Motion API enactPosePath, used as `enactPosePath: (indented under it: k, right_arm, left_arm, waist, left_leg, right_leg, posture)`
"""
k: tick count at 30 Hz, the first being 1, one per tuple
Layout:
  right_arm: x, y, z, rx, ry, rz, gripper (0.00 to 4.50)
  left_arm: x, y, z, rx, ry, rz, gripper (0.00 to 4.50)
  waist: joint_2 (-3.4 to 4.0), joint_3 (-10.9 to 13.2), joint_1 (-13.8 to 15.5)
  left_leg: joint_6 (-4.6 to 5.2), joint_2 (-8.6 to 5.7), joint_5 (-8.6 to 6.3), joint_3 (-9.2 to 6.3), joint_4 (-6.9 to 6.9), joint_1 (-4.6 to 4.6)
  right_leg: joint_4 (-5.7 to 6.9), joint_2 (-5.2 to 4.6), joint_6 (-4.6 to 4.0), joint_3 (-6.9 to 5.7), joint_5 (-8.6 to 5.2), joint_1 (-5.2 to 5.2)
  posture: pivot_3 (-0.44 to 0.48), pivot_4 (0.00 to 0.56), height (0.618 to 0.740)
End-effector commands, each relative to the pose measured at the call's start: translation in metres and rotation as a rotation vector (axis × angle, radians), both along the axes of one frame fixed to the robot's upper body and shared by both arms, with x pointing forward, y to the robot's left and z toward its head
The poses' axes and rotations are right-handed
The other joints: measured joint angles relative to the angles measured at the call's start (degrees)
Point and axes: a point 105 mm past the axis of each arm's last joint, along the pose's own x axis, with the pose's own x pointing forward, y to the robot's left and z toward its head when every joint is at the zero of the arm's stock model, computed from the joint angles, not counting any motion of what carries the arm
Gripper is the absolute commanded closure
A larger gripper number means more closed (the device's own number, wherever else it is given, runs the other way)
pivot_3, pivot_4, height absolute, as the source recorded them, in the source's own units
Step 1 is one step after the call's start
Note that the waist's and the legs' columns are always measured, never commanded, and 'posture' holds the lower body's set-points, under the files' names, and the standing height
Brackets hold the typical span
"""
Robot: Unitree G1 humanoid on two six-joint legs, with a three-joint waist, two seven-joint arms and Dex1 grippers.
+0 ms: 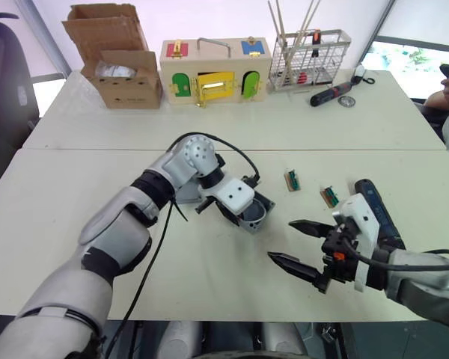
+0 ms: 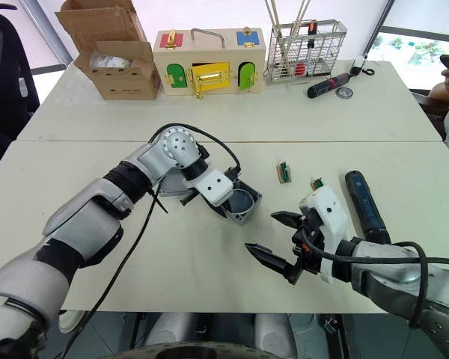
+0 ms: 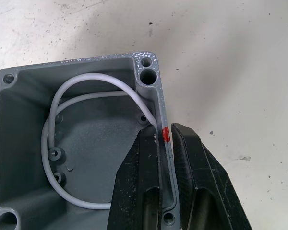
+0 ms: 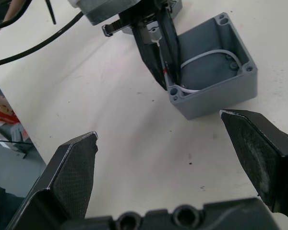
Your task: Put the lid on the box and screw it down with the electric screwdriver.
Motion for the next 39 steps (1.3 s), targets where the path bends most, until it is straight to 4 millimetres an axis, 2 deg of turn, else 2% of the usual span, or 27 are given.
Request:
enactPosePath:
  k: [1,5,7,12,13,15,17,19,22,25,26,28,30,35,39]
  right_arm:
    - [-0.002,0.005,0.007,0.01,-0.048,0.017,0.0]
    - [-0.001,0.005,0.007,0.011,-0.05,0.019,0.0]
    - [-0.001,0.004,0.007,0.002,-0.045,0.036,0.0]
    - [0.0,-0.006,0.013,-0.036,-0.048,0.077,0.0]
    - [0.001,-0.008,0.018,-0.035,-0.061,0.092,0.0]
    - [0.003,-0.01,0.027,-0.031,-0.083,0.124,0.0]
    - [0.008,-0.007,0.044,-0.017,-0.128,0.2,0.0]
    - [0.012,-0.003,0.056,-0.004,-0.158,0.269,0.0]
    - [0.02,0.0,0.06,-0.014,-0.165,0.337,0.0]
    - [0.025,0.001,0.058,-0.027,-0.165,0.365,0.0]
    - [0.026,0.001,0.058,-0.028,-0.166,0.37,0.0]
    - [0.031,0.003,0.056,-0.028,-0.169,0.378,0.0]
    - [0.033,0.006,0.055,-0.027,-0.17,0.386,0.0]
    - [0.032,0.007,0.055,-0.029,-0.17,0.392,0.0]
    - [0.032,0.006,0.052,-0.026,-0.165,0.377,0.0]
  left_arm:
    - [0.0,-0.001,0.006,-0.008,-0.016,-0.023,3.38]
    - [0.001,-0.002,0.011,-0.033,0.004,-0.001,1.39]
    - [0.009,0.0,0.026,-0.085,-0.032,0.035,0.48]
    - [0.035,0.018,0.085,-0.292,-0.053,0.262,0.48]
    - [0.041,0.027,0.105,-0.386,-0.018,0.362,0.48]
    - [0.05,0.043,0.132,-0.525,0.016,0.505,0.48]
    - [0.073,0.076,0.155,-0.682,0.009,0.848,0.48]
    - [0.085,0.107,0.165,-0.787,0.048,1.187,0.48]
    - [0.081,0.144,0.152,-0.804,0.194,1.665,0.48]
    - [0.066,0.16,0.134,-0.793,0.241,1.871,0.48]
    - [0.061,0.162,0.131,-0.792,0.24,1.896,0.48]
    - [0.048,0.17,0.103,-0.766,0.284,1.998,0.48]
    - [0.038,0.174,0.085,-0.746,0.315,2.051,0.48]
    - [0.022,0.17,0.061,-0.699,0.346,2.044,0.48]
    - [0.02,0.167,0.047,-0.686,0.378,2.059,0.48]
  waist:
    - [0.0,0.0,0.0]
    - [0.0,0.0,0.0]
    - [-0.01,0.0,0.0]
    - [-0.11,0.1,-0.2]
    - [-0.14,0.1,-0.2]
    - [-0.13,0.1,-0.3]
    - [-0.14,0.1,-0.1]
    - [-0.16,0.2,-0.8]
    - [-0.28,0.2,-1.6]
    - [-0.29,0.2,-1.3]
    - [-0.29,0.2,-1.2]
    - [-0.3,0.2,-1.3]
    - [-0.3,0.2,-1.2]
    - [-0.34,0.2,0.0]
    - [-0.31,0.2,0.4]
  left_leg:
    - [0.0,0.0,0.0,0.0,0.0,0.0]
    - [0.0,0.0,0.0,0.0,0.0,0.0]
    - [0.0,0.0,0.0,0.0,0.01,0.0]
    - [0.0,0.02,0.0,0.0,0.01,0.0]
    - [0.0,0.02,0.0,0.0,0.01,0.0]
    - [0.03,0.01,-0.02,0.01,0.01,0.0]
    - [0.03,0.02,-0.02,-0.02,0.01,0.01]
    - [-0.01,0.0,0.01,0.01,0.05,0.01]
    - [0.0,0.04,0.0,-0.1,0.04,0.01]
    - [-0.19,0.01,0.1,-0.18,0.03,0.0]
    - [-0.21,-0.01,0.1,-0.18,0.03,0.0]
    - [-0.23,-0.05,0.1,-0.2,0.04,0.0]
    - [-0.27,-0.07,0.11,-0.16,0.04,0.02]
    - [-0.58,-0.06,0.27,-0.18,0.03,-0.01]
    - [-0.64,-0.1,0.29,-0.17,0.03,0.03]
  right_leg:
    - [0.0,0.0,0.0,0.0,0.0,0.0]
    - [0.0,0.0,0.0,0.0,0.0,0.0]
    - [0.0,0.0,0.0,0.0,0.0,0.0]
    - [0.01,0.03,0.03,-0.02,-0.02,-0.02]
    - [0.01,0.03,0.07,-0.02,-0.04,-0.03]
    - [0.05,0.02,0.19,0.0,-0.12,-0.02]
    - [0.07,0.02,0.22,-0.01,-0.13,-0.02]
    - [0.1,-0.01,0.23,0.03,-0.14,-0.02]
    - [0.17,0.04,0.29,0.01,-0.16,-0.05]
    - [0.45,0.02,0.41,-0.02,-0.24,-0.07]
    - [0.55,-0.01,0.41,-0.01,-0.24,-0.11]
    - [0.64,-0.07,0.4,0.02,-0.23,-0.14]
    - [0.64,-0.11,0.4,0.07,-0.23,-0.15]
    - [0.55,-0.12,0.39,0.09,-0.23,-0.25]
    - [0.46,-0.22,0.38,0.1,-0.23,-0.18]
  posture:
    - [0.0,0.15,0.74]
    - [0.0,0.15,0.74]
    - [0.0,0.15,0.74]
    - [0.0,0.15,0.74]
    - [0.0,0.15,0.74]
    - [0.0,0.15,0.74]
    - [0.0,0.15,0.74]
    - [0.0,0.15,0.74]
    - [0.0,0.15,0.74]
    - [0.0,0.15,0.74]
    - [0.0,0.15,0.74]
    - [0.0,0.15,0.74]
    - [0.0,0.15,0.74]
    - [0.0,0.15,0.74]
    - [0.0,0.15,0.74]
